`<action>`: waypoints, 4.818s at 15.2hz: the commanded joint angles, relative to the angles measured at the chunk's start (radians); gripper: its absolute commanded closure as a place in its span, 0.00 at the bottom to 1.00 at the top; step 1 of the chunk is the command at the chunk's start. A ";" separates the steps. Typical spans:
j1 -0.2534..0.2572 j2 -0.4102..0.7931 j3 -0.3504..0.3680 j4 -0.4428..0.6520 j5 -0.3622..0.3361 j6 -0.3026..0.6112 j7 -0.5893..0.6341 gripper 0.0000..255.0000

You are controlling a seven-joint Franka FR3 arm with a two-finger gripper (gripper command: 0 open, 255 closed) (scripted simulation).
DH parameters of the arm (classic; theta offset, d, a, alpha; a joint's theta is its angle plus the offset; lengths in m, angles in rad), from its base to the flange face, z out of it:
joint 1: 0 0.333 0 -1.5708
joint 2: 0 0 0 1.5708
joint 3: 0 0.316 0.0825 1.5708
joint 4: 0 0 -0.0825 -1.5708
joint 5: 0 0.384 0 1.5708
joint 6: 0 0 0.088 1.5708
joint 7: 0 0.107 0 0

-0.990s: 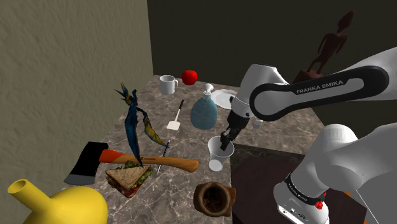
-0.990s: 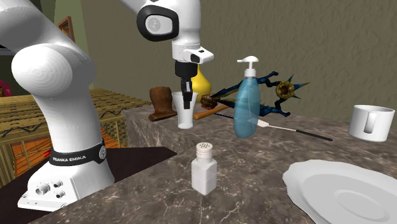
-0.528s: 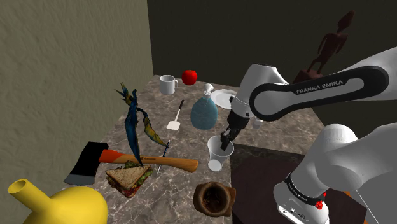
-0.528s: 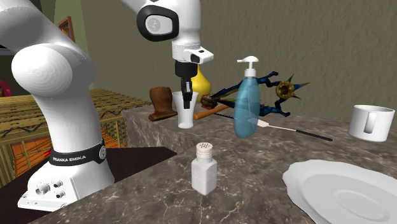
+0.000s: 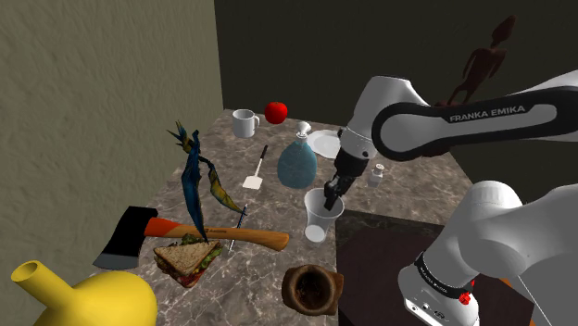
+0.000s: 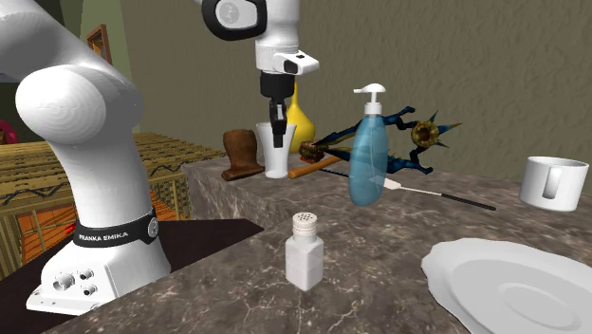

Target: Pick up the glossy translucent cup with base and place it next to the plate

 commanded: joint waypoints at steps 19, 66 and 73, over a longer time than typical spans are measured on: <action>-0.026 -0.079 -0.033 0.221 -0.071 -0.292 0.081 1.00; -0.196 0.472 -0.875 0.934 -0.390 -0.630 -0.772 1.00; -0.205 0.552 -0.929 0.938 -0.358 -0.581 -0.851 1.00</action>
